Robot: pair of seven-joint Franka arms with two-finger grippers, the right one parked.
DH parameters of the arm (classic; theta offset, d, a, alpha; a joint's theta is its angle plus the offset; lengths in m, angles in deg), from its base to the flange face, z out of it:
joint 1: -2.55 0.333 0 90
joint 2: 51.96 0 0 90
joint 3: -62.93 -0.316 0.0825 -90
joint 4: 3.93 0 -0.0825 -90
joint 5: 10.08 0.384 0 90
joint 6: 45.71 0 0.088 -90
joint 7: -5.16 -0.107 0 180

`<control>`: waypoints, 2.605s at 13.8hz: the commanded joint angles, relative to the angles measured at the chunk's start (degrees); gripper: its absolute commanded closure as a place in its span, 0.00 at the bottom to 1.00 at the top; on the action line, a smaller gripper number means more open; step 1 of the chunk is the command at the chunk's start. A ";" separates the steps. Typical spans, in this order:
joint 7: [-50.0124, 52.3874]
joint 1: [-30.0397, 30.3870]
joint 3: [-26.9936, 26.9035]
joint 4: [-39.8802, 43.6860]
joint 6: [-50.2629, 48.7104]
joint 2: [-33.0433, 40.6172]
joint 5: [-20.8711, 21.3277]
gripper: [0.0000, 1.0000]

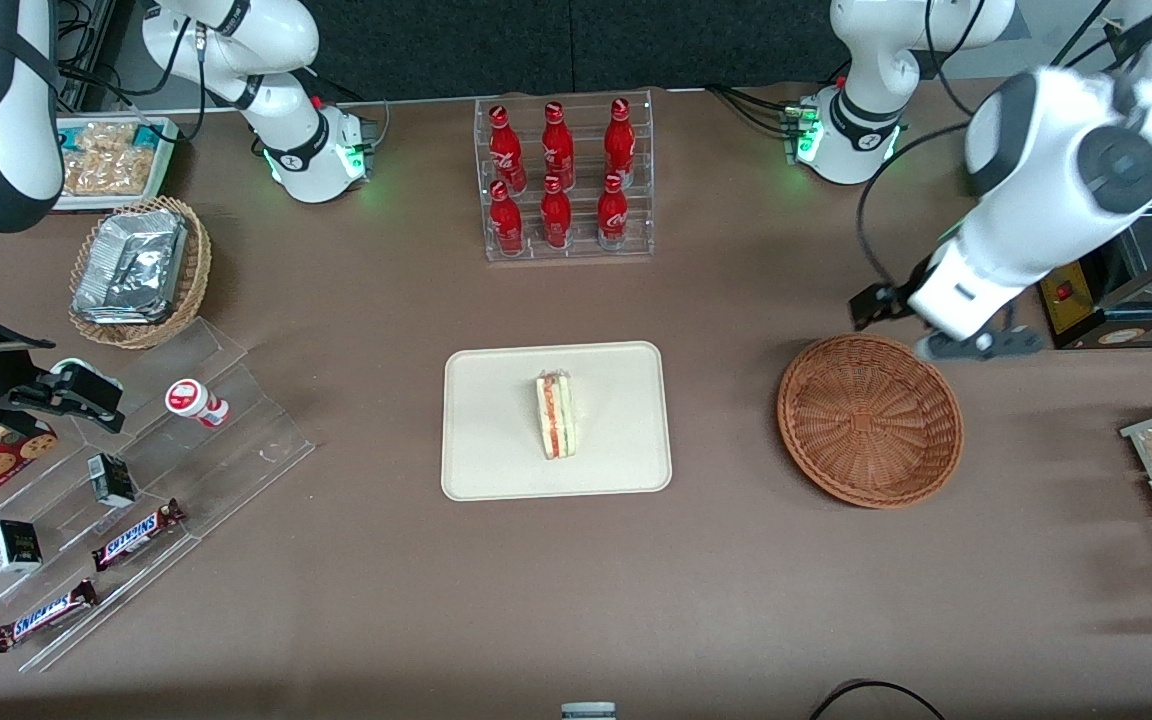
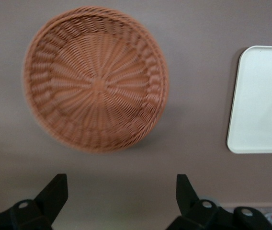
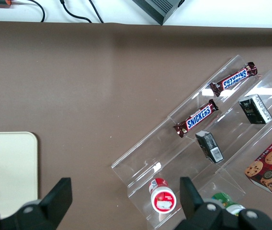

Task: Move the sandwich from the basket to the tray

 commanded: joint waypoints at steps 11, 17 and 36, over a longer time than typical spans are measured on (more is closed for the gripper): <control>-8.73 1.91 -2.66 12.97 -14.03 3.15 3.85 0.00; -8.73 1.83 -2.58 15.26 -10.96 1.92 4.39 0.00; -8.65 5.78 1.03 18.33 -11.03 2.62 4.39 0.00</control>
